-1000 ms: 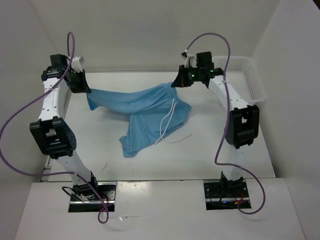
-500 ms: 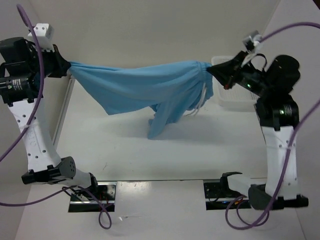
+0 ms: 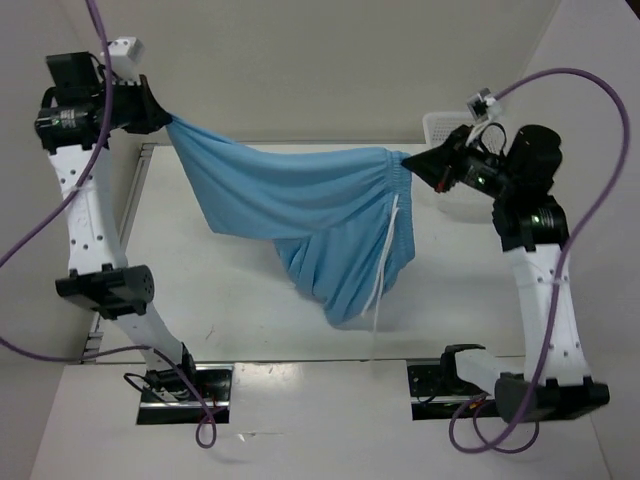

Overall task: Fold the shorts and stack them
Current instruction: Flatten the shorts out

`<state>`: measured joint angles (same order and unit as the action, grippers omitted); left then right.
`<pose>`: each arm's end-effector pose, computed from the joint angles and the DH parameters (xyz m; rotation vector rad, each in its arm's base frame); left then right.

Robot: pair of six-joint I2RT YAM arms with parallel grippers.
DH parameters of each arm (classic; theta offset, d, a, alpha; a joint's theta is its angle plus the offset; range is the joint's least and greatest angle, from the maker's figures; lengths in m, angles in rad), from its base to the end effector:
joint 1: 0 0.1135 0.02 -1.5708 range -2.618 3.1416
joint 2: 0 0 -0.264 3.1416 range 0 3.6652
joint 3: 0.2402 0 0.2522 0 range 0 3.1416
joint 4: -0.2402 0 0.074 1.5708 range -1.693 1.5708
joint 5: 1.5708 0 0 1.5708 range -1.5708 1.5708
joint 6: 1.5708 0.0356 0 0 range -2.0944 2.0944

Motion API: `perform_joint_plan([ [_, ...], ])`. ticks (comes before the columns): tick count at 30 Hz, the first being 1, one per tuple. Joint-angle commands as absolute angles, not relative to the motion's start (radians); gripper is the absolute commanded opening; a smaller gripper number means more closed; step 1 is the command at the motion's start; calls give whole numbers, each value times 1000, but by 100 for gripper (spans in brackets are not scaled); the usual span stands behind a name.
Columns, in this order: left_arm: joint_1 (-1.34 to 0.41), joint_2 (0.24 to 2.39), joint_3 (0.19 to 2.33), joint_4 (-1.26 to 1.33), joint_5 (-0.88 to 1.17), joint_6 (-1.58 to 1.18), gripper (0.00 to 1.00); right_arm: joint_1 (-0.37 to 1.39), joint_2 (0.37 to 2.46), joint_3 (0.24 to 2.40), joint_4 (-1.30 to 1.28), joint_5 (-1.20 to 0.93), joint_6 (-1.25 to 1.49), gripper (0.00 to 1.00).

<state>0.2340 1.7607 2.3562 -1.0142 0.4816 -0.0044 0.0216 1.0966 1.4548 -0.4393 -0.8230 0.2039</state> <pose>0.3301 0.0617 0.5169 0.0761 1.9520 -0.3271 0.2051 0.0305 0.4825 -0.4869 1.6233 0.8449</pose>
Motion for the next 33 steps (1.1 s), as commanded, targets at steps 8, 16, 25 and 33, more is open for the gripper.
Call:
perform_joint_plan([
  [8,80,2202,2618,-965,330,0,1,9,1537,1551,-287,-649,219,0],
  [16,31,2424,2774,-916,152,0,75,9,1698,1606,-351,-382,109,100],
  [25,-123,1979,2003,-954,377,0,79,9,1428,1157,-402,-313,63,88],
  [33,-400,1877,1474,-784,383,0,75,9,1476,1036,-381,-216,107,64],
])
